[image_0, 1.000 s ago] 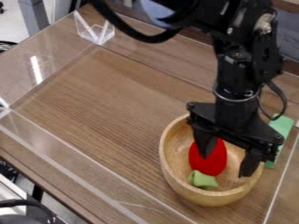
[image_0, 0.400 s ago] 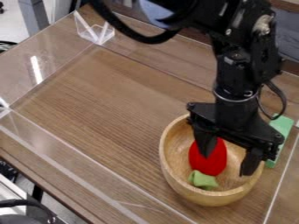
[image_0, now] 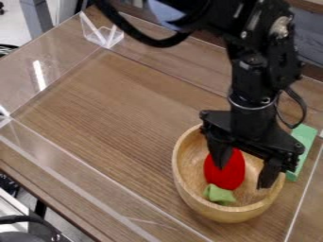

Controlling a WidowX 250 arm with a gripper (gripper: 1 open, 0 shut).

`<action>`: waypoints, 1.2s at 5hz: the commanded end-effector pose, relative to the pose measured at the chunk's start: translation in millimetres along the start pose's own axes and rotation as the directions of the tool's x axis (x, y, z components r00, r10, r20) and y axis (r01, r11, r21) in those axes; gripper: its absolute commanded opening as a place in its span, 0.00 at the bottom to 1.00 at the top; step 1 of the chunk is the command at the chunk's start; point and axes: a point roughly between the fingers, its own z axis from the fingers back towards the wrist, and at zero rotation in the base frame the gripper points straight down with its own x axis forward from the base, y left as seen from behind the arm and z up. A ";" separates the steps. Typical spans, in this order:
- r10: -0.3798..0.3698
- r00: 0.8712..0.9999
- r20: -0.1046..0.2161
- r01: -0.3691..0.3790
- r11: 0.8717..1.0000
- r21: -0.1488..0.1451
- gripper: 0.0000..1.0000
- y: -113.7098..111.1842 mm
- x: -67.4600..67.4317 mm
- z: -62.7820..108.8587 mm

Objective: Move the red fruit to the left

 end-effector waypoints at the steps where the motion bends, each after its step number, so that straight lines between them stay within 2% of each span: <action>1: -0.010 0.998 0.061 0.011 1.000 -0.018 1.00 -3.3 6.2 14.0; 2: -0.008 0.998 0.060 0.009 1.000 -0.016 0.00 -2.1 6.5 14.1; 3: 0.000 0.997 0.073 0.001 1.000 -0.022 0.00 -0.2 9.2 25.8; 4: 0.017 0.994 0.108 -0.014 0.999 -0.034 0.00 4.5 16.6 50.4; 5: 0.067 0.987 0.146 -0.060 0.997 -0.053 0.00 16.6 28.0 79.0; 6: 0.061 0.989 0.137 -0.055 0.997 -0.047 1.00 15.5 25.6 69.3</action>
